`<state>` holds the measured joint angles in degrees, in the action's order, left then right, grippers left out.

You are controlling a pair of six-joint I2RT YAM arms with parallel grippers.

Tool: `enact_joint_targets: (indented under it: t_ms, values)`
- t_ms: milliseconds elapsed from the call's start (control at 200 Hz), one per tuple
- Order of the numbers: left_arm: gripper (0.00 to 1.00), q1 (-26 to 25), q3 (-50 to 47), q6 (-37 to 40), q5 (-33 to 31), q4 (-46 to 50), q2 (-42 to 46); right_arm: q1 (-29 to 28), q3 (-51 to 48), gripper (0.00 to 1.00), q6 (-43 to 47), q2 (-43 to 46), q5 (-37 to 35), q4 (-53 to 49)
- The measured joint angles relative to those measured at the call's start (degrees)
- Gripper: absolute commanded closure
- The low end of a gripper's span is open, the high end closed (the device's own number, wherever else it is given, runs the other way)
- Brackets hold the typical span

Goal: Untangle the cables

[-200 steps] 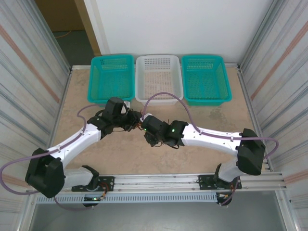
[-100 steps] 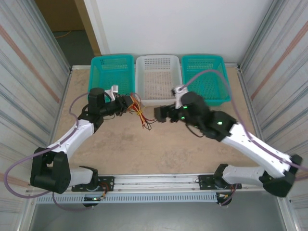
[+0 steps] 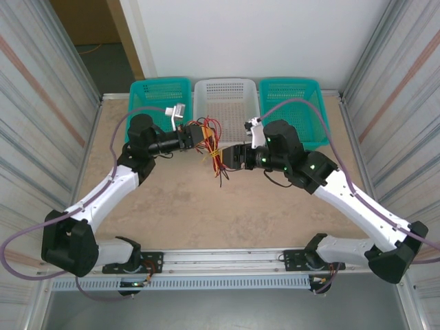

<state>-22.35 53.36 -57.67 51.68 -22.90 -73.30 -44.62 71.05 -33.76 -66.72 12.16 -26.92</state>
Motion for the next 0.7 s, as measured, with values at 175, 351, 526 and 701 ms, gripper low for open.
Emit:
enact_joint_targets:
  t_ms: [175, 351, 526, 701]
  values:
    - [1.0, 0.0, 0.0, 0.1, 1.0, 0.2, 0.0, 0.0, 2.4, 0.6, 0.5, -1.7, -0.9, -0.7]
    - [1.0, 0.0, 0.4, 1.6, 1.4, 2.4, 0.0, 0.0, 4.3, 0.73, 1.6, -2.4, -2.3, -2.5]
    - [1.0, 0.0, 0.5, 2.1, 1.6, 3.4, 0.0, 0.0, 6.2, 0.52, 3.3, -3.9, -3.4, -5.8]
    - [1.0, 0.0, 1.7, 3.7, 1.9, 6.3, 0.0, 0.8, 9.4, 0.3, 6.3, -5.6, -3.7, -11.4]
